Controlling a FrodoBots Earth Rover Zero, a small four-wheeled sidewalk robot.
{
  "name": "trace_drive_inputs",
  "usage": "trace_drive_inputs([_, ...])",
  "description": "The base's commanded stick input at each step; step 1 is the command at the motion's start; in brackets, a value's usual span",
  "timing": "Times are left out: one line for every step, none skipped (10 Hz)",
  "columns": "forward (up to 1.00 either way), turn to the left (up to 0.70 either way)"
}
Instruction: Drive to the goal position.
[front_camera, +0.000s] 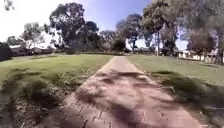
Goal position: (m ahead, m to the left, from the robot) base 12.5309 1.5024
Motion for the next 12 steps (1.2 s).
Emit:
trace_drive_inputs([0.70,0.00])
trace_drive_inputs([0.70,0.00])
trace_drive_inputs([0.70,0.00])
trace_drive_inputs([0.70,0.00])
trace_drive_inputs([0.70,-0.09])
trace_drive_inputs([0.70,-0.18])
trace_drive_inputs([0.70,-0.26])
trace_drive_inputs([0.70,-0.30])
trace_drive_inputs([0.70,-0.18])
trace_drive_inputs([0.70,-0.07])
trace_drive_inputs([0.70,0.00])
trace_drive_inputs([0.70,0.00])
